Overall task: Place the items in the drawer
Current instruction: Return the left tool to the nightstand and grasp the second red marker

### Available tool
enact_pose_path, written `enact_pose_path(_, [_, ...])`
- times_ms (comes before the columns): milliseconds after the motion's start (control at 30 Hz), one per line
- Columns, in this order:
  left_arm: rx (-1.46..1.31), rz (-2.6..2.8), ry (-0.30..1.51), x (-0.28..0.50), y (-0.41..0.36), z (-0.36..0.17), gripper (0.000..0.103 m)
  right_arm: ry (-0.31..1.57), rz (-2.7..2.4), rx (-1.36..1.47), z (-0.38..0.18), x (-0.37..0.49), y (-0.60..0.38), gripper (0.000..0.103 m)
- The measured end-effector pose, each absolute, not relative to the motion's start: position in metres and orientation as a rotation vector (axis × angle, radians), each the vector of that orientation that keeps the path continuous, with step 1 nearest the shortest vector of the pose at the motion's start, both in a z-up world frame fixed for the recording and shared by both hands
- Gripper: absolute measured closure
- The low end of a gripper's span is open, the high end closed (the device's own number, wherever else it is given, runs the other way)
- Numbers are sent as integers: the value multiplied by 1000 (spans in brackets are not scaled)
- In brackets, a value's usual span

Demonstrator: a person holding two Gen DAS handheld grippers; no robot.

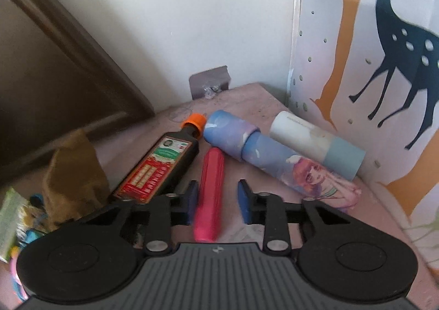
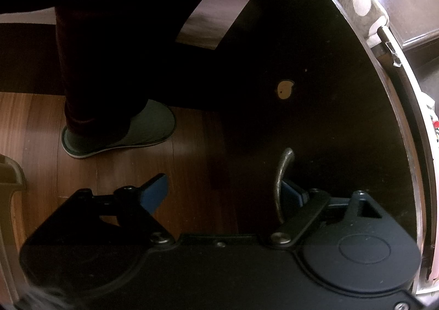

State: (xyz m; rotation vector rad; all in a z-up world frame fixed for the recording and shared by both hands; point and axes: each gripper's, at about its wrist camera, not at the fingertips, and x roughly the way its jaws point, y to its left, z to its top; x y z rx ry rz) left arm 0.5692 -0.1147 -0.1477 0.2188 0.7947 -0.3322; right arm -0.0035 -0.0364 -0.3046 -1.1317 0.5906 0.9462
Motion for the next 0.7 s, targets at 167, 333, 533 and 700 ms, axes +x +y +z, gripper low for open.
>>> enact_pose_path(167, [203,-330,826,555,-116,-144,87,592,946,-1133,-305,-3,-36,14])
enact_pose_path(333, [170,-334,824,520,-104,-133,87,593,947,-1135,-304,-3,-35,14])
enact_pose_path(533, [147,-342,820,454,-89,-113,87,596,945,-1139,-304,-3,-34,15])
enact_pose_path(700, [129,-351,832,386,-74,-101,87,580,973,-1154,-301,4,-37,15])
